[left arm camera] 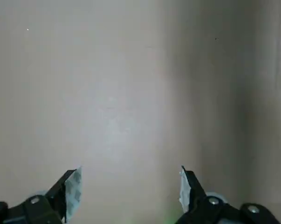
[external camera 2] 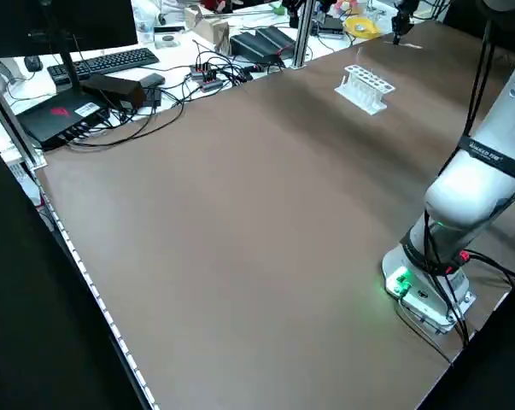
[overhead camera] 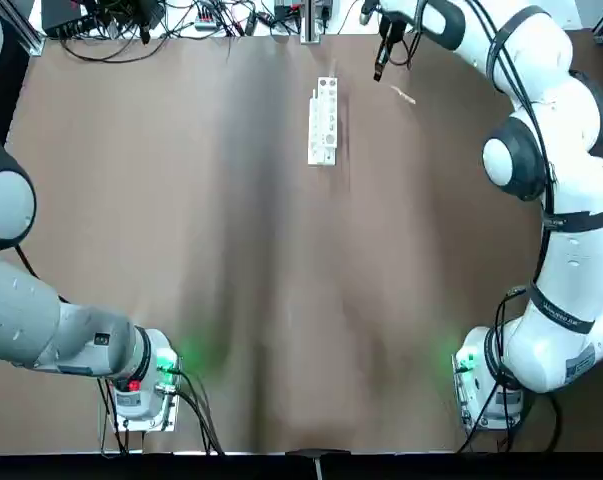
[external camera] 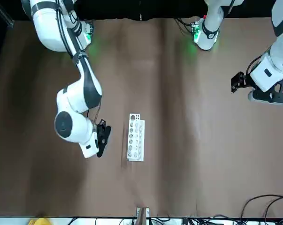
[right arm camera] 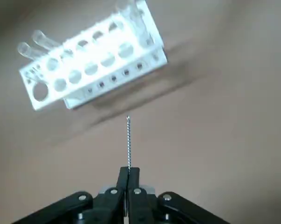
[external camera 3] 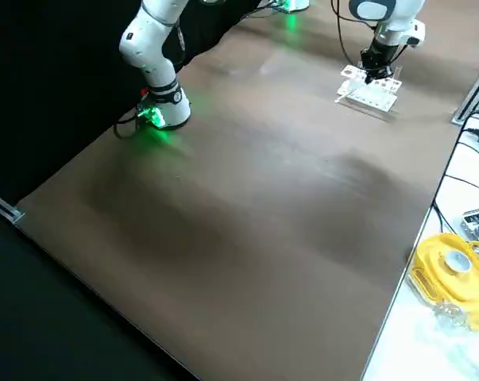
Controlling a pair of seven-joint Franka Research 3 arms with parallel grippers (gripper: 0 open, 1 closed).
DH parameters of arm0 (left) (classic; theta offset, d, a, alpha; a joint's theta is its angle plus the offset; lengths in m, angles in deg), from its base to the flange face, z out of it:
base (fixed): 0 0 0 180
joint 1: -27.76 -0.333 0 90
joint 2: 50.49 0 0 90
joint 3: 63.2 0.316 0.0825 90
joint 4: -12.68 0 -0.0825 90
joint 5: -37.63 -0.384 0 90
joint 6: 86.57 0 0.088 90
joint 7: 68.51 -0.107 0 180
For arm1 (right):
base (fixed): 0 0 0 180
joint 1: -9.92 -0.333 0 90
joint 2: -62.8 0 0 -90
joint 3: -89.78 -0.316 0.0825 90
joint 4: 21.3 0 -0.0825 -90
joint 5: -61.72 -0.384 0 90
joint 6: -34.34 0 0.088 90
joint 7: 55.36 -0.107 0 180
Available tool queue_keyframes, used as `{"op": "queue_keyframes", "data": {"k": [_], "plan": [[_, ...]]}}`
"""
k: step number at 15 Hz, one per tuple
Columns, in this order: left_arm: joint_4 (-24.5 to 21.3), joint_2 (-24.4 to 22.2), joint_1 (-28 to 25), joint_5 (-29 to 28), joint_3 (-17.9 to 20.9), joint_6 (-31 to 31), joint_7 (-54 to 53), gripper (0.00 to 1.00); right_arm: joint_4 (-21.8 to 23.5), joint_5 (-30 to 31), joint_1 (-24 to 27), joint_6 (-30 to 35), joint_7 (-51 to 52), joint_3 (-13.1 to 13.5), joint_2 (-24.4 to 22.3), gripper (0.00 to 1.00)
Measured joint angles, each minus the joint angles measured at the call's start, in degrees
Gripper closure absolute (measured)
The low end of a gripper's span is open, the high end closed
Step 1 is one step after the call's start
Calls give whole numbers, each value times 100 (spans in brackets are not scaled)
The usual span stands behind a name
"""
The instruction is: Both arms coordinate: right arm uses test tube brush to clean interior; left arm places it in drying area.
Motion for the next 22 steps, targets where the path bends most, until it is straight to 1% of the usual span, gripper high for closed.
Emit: {"op": "queue_keyframes", "data": {"k": [2,3,6,8,10,12,14,16,19,22], "plan": [[0,-5,3,0,-29,-2,4,0,-85,-504,131,-80,510,-1,-3,98],[0,-5,5,0,-44,-8,9,0,-112,-1170,236,-297,1083,-2,-3,98],[0,-5,5,0,-45,-16,10,0,-112,-2279,313,-420,1887,-2,1,98],[0,-3,9,0,-45,-32,10,0,-112,-2652,315,-553,2264,-11,2,98],[0,2,23,-7,-51,-35,10,0,-111,-2873,317,-668,2714,-88,2,98],[-3,8,26,-48,-64,-36,10,0,-112,-3222,324,-776,3342,-166,5,98],[-4,19,28,-60,-71,-36,10,0,-111,-3811,342,-914,4204,-214,17,98],[-5,31,28,-62,-73,-51,10,0,-110,-4465,378,-939,4843,-218,42,98],[-14,69,31,-62,-91,-71,10,0,-110,-5149,493,-902,5327,-243,70,98],[-14,100,32,-62,-118,-83,10,0,-110,-5909,559,-688,5917,-272,110,98]]}}
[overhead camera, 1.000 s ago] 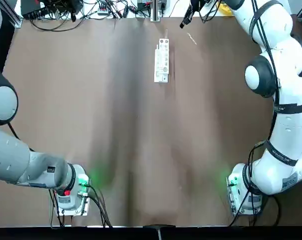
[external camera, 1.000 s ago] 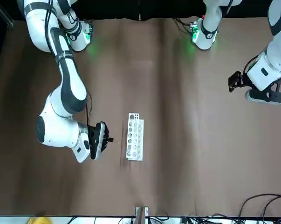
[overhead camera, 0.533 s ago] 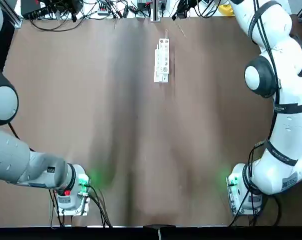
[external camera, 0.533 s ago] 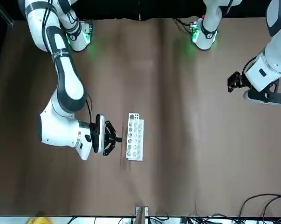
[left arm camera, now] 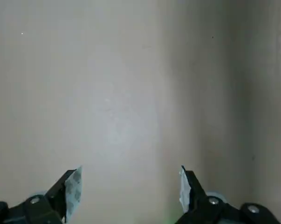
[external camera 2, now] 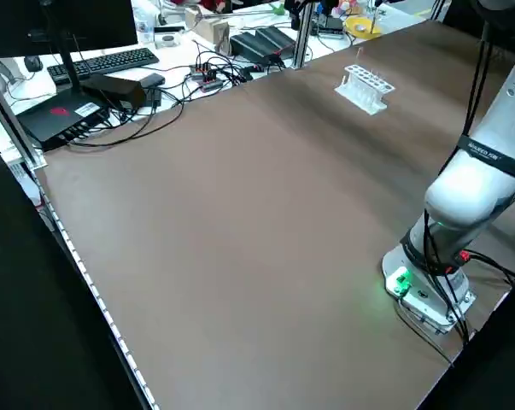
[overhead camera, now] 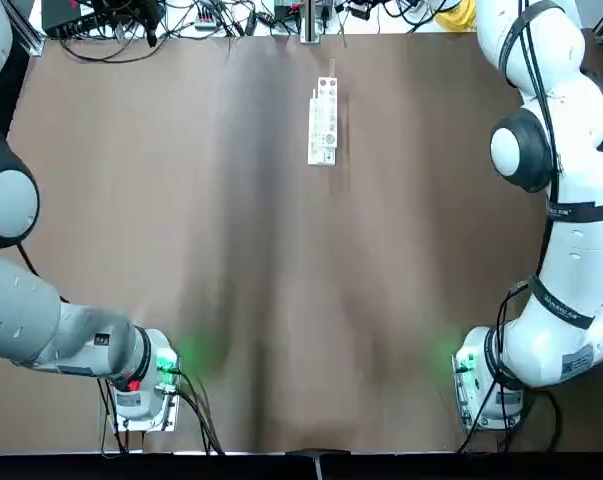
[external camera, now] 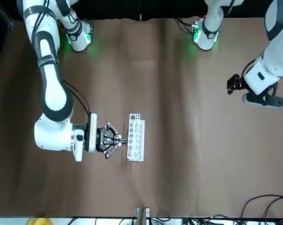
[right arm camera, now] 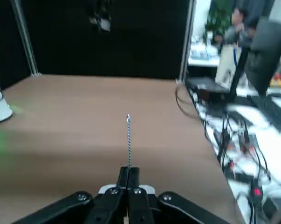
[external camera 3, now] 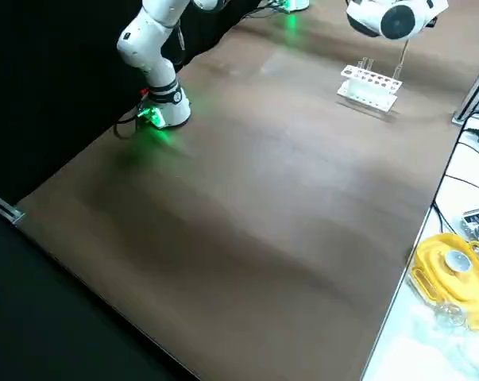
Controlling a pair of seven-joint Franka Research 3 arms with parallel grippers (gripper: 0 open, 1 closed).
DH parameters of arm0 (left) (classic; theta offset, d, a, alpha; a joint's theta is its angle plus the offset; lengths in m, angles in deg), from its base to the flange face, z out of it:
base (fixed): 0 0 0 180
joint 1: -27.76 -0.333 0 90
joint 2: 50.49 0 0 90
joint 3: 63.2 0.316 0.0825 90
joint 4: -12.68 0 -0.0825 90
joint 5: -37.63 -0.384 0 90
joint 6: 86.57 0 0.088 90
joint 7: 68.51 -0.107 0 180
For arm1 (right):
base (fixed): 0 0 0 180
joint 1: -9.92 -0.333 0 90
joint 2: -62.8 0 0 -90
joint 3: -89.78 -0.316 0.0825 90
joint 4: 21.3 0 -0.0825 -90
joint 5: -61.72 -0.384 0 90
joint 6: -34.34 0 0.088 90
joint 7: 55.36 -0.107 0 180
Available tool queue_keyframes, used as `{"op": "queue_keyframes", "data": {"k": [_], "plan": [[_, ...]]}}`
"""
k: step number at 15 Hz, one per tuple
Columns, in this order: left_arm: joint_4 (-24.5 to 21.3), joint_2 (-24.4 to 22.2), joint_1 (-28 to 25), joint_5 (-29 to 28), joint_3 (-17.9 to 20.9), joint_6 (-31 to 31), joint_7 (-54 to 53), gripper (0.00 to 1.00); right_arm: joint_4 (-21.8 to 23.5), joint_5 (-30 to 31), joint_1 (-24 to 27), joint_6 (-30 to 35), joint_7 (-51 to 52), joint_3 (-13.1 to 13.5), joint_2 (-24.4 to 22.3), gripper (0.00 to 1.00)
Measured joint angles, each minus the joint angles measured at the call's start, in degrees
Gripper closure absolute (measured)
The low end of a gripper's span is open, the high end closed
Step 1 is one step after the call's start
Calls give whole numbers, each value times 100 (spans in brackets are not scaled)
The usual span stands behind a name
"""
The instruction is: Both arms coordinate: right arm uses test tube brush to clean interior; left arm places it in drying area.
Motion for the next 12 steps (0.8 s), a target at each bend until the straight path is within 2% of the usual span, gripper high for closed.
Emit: {"op": "queue_keyframes", "data": {"k": [6,12], "plan": [[-2,22,0,0,0,-24,0,0,130,-1117,39,675,969,-11,156,98],[-3,65,-21,-1,1,-122,0,0,309,-1298,45,725,1272,-28,257,98]]}}
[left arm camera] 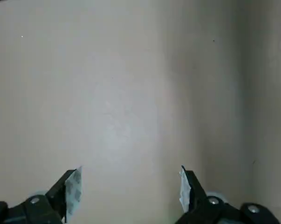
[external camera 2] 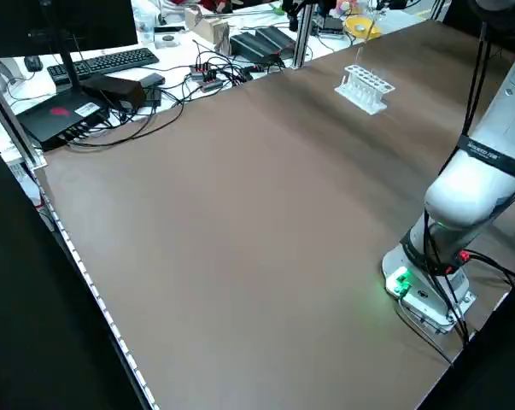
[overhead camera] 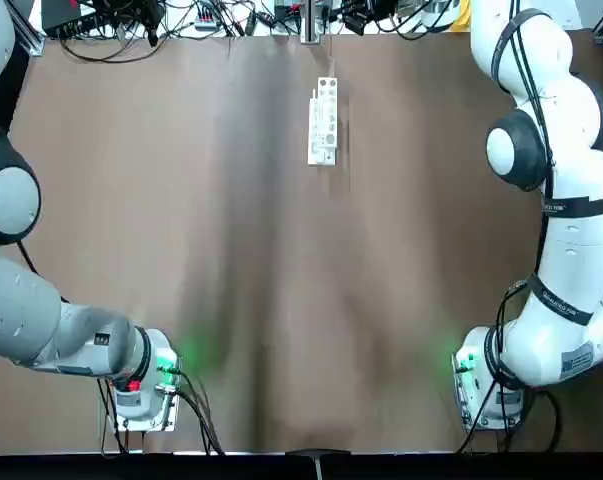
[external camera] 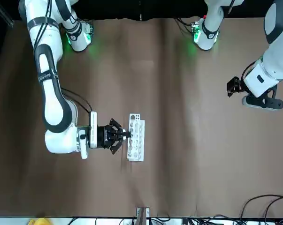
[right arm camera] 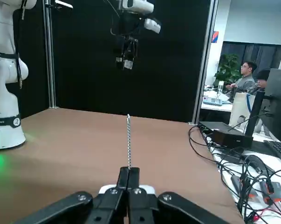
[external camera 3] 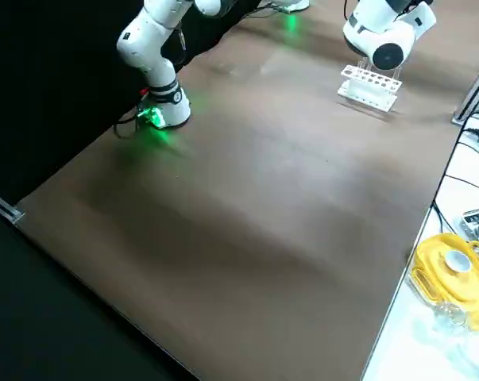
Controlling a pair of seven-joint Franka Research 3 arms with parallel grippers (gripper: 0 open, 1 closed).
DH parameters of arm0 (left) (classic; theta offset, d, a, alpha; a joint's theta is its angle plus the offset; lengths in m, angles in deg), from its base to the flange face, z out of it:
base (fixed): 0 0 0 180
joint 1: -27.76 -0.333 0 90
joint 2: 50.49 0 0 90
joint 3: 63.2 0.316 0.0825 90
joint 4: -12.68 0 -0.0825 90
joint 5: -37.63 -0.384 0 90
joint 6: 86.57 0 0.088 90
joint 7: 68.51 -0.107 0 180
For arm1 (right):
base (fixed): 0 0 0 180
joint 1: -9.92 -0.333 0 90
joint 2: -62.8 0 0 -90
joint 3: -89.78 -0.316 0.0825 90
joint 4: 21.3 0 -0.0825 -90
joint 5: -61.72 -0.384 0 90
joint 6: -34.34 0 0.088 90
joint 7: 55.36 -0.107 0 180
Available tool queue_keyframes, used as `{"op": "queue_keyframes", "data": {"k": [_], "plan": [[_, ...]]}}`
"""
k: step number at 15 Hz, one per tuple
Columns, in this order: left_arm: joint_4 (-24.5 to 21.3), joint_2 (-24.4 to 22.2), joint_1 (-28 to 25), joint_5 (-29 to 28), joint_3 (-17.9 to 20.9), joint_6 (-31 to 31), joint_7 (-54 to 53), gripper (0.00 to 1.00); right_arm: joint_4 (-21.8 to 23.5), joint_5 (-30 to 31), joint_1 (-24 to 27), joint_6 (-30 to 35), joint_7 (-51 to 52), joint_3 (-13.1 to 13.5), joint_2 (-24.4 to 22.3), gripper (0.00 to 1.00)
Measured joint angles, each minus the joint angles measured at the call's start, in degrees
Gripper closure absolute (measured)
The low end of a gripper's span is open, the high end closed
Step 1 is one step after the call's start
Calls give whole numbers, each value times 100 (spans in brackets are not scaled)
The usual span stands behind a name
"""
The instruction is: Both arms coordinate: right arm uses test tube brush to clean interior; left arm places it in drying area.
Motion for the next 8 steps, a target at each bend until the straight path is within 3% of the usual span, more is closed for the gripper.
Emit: {"op": "queue_keyframes", "data": {"k": [8], "plan": [[-6,26,-4,0,1,-7,0,0,58,-14,0,0,77,-8,62,98]]}}
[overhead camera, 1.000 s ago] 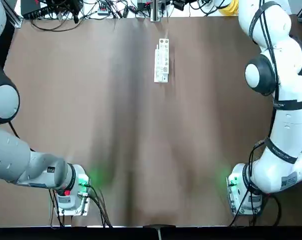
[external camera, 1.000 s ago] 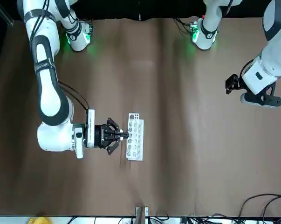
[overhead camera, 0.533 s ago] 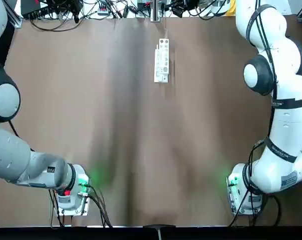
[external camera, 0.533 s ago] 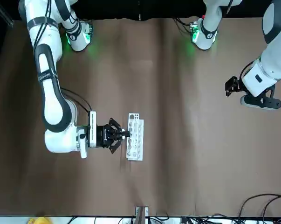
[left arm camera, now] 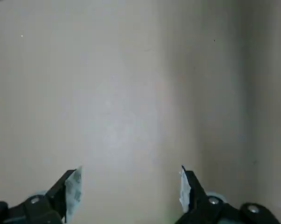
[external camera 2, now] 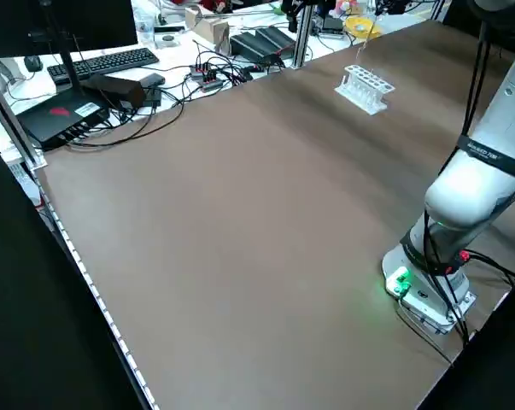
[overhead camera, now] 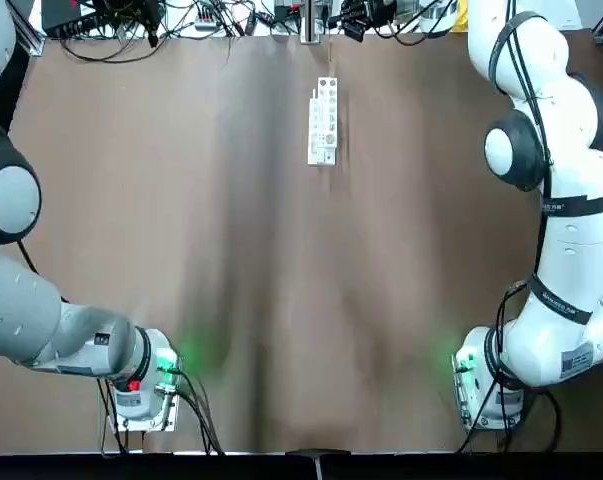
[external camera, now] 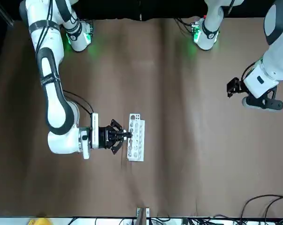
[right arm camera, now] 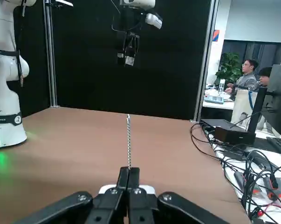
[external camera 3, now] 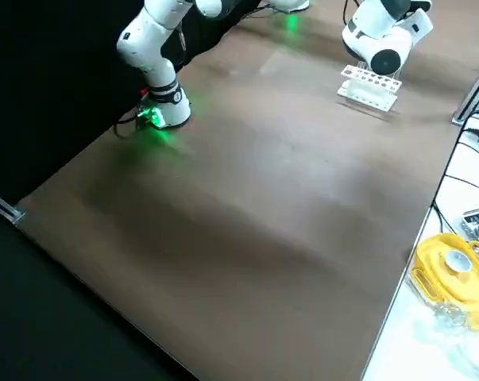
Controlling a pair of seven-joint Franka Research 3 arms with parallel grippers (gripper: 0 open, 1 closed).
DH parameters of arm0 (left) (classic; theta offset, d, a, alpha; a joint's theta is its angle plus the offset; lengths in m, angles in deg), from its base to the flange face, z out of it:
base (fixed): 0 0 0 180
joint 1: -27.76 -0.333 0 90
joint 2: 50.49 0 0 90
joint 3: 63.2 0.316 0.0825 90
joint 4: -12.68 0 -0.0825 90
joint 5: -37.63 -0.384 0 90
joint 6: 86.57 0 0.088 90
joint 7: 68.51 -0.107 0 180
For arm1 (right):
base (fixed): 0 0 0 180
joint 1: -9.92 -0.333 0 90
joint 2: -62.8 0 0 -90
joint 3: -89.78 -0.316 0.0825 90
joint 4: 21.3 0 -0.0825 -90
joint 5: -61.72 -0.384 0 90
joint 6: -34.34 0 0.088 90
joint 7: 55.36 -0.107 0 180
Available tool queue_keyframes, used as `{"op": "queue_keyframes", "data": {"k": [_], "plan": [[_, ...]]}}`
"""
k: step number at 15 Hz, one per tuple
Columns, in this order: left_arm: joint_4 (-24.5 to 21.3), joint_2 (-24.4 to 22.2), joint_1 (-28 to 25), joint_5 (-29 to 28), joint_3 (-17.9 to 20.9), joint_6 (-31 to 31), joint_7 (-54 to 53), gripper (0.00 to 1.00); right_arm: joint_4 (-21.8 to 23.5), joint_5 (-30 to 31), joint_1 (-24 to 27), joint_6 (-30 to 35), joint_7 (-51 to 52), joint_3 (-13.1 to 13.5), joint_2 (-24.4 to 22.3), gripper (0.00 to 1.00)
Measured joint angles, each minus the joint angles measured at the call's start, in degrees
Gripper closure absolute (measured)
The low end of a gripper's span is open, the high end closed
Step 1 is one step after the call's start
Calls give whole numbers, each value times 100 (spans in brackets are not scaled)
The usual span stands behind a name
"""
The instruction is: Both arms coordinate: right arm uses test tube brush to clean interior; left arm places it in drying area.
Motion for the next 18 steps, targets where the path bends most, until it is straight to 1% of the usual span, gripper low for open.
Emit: {"op": "queue_keyframes", "data": {"k": [7,10,18], "plan": [[0,14,-2,0,0,-19,0,0,30,-5,1,-23,1,0,11,98],[0,16,-2,-1,0,-47,0,0,32,-9,1,-171,6,-2,11,98],[0,36,-2,-3,0,-89,0,0,29,-23,1,-236,19,-3,11,98]]}}
